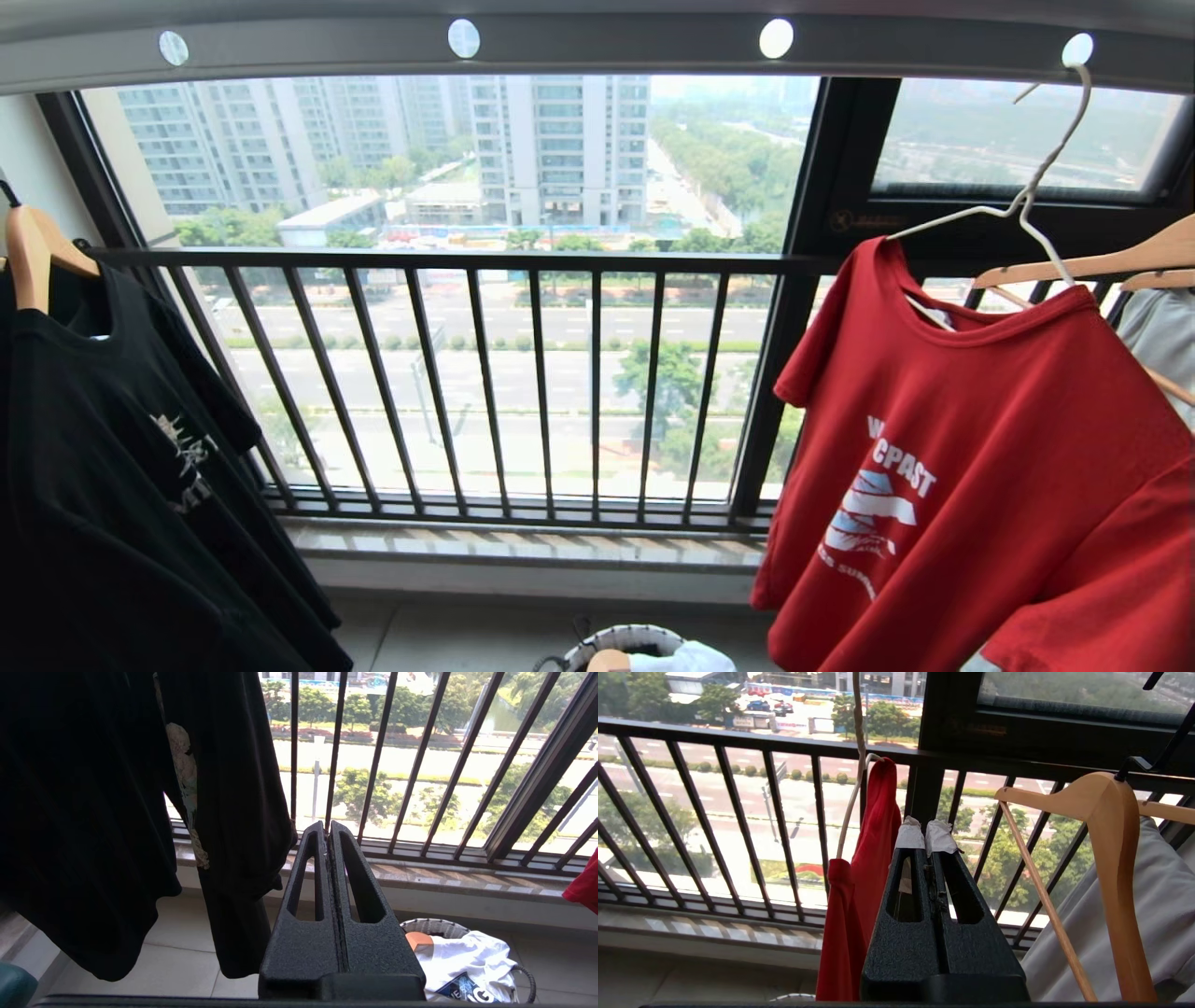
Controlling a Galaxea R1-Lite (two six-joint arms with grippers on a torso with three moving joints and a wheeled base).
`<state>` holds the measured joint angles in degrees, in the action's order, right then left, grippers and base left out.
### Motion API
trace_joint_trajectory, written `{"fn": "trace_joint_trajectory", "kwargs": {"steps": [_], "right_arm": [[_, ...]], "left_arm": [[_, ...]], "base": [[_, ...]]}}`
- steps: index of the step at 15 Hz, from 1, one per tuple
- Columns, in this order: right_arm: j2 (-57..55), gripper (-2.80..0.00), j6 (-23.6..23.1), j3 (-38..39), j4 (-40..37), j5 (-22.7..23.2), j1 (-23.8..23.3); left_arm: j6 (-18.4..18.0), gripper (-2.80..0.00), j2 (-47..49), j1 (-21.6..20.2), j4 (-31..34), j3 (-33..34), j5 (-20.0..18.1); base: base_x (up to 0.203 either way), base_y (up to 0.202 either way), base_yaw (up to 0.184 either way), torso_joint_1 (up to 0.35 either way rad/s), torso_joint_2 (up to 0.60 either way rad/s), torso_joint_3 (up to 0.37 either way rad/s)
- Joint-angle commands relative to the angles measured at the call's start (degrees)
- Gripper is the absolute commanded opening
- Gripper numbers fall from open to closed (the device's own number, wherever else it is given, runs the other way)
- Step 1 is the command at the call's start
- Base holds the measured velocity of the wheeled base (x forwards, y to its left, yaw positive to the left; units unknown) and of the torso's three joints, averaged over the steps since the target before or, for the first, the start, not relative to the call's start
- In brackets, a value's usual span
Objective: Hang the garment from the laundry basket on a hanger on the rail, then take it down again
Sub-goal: Take the clothes off the clothes rack
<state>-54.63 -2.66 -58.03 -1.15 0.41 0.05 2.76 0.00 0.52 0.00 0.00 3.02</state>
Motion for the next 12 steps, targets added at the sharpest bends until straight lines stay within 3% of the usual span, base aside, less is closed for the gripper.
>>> {"fn": "trace_joint_trajectory", "kwargs": {"steps": [1, 4, 5, 9, 12], "right_arm": [[-10.97, -2.80, -0.69, -4.92, 0.04, 0.80, 0.03], [-15.24, -2.80, -2.03, -12.42, -1.85, 3.39, 0.04], [-15.74, 0.00, -2.29, -14.28, -3.14, 4.18, 0.04], [-19.89, 0.00, -2.43, -24.30, -14.79, 7.02, 0.04], [-21.48, 0.00, -2.57, -26.66, -18.96, 9.78, 0.04]], "left_arm": [[0.06, -2.80, 0.00, 0.00, 0.00, 0.00, 0.05], [0.06, -2.80, 0.04, 0.00, 0.01, 0.00, 0.05], [0.00, -2.80, 0.01, 0.00, 0.02, 0.00, 0.05], [0.06, -2.80, 0.03, 0.00, 0.00, 0.00, 0.05], [0.05, -2.80, 0.09, 0.00, 0.02, 0.00, 0.05]], "base": [[0.000, 0.000, 0.000, 0.000, 0.00, 0.000], [0.000, 0.000, 0.000, 0.000, 0.00, 0.000], [0.000, 0.000, 0.000, 0.000, 0.00, 0.000], [0.000, 0.000, 0.000, 0.000, 0.00, 0.000], [0.000, 0.000, 0.000, 0.000, 0.00, 0.000]]}}
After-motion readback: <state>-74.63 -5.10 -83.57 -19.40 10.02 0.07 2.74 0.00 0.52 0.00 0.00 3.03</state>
